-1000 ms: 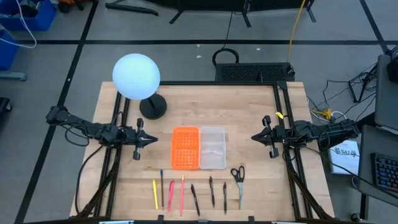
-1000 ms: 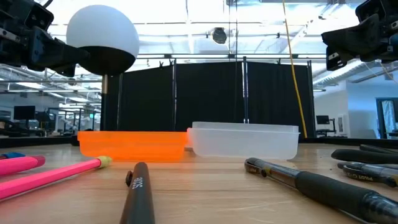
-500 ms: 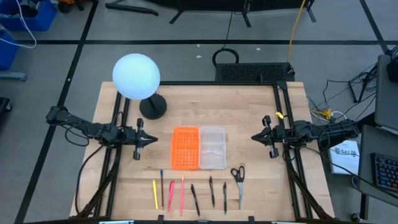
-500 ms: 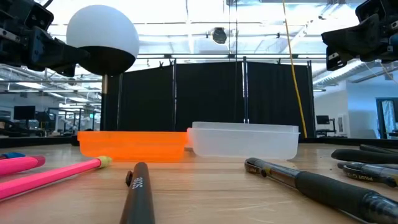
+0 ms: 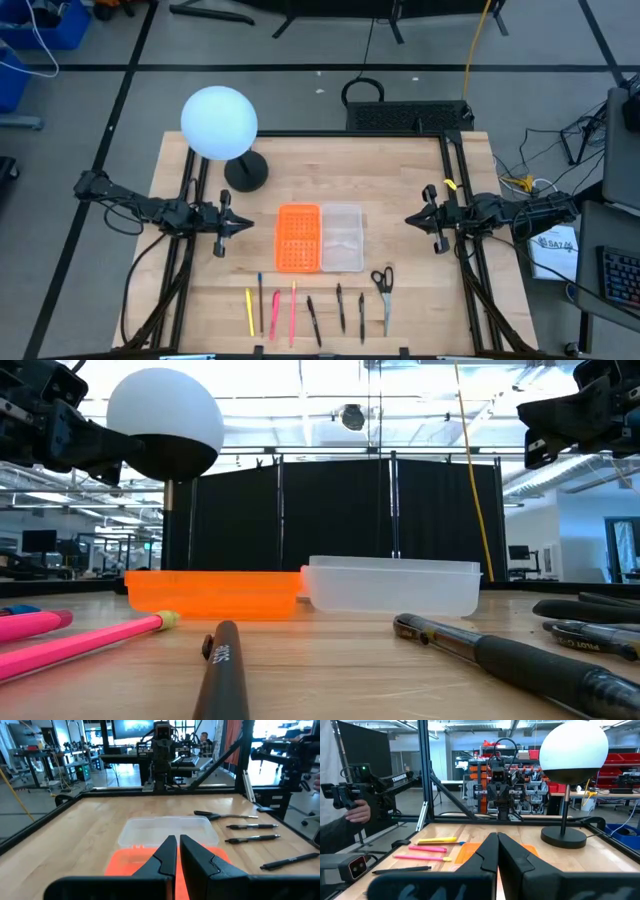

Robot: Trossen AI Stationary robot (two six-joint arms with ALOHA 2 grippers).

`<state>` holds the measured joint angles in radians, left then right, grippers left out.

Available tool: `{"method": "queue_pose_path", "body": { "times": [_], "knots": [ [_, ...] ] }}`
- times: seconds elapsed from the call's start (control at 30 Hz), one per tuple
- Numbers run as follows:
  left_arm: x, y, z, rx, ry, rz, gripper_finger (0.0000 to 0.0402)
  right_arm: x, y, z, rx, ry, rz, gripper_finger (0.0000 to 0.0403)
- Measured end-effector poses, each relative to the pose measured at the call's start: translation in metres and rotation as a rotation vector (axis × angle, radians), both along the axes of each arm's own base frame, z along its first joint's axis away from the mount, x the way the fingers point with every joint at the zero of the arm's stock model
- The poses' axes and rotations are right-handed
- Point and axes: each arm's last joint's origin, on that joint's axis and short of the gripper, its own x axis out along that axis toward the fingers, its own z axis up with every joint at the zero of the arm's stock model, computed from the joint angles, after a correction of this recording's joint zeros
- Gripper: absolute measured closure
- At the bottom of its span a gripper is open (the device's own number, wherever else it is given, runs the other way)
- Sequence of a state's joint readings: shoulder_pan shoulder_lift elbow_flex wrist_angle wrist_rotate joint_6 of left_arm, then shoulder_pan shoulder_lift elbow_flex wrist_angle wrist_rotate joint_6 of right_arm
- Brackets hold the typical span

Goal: Pick & place school supplies into a supply box
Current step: Put the black scissors into the orange and white supply box

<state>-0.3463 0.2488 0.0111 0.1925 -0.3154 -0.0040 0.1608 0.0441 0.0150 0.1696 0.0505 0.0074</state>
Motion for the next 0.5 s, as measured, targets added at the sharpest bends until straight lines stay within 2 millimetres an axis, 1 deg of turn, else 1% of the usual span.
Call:
{"method": "queue_pose_path", "body": {
  "times": [0.23, 0.33, 0.43, 0.5],
  "knots": [
    [0.0, 0.0, 0.0, -0.001, 0.0, 0.0, 0.0371, 0.0, 0.0, 0.0, 0.0, -0.003, 0.0, 0.0403],
    [0.0, 0.0, 0.001, 0.003, -0.011, 0.0, 0.0371, 0.0, 0.0, 0.003, 0.005, -0.032, 0.0, 0.0403],
    [0.0, 0.0, 0.003, 0.069, -0.033, -0.002, 0.0371, -0.001, -0.001, 0.007, 0.026, -0.07, -0.014, 0.0403],
    [0.0, 0.0, 0.002, 0.109, -0.028, -0.003, 0.0371, -0.001, -0.003, 0.01, 0.044, -0.102, -0.075, 0.0403]
  ]
}}
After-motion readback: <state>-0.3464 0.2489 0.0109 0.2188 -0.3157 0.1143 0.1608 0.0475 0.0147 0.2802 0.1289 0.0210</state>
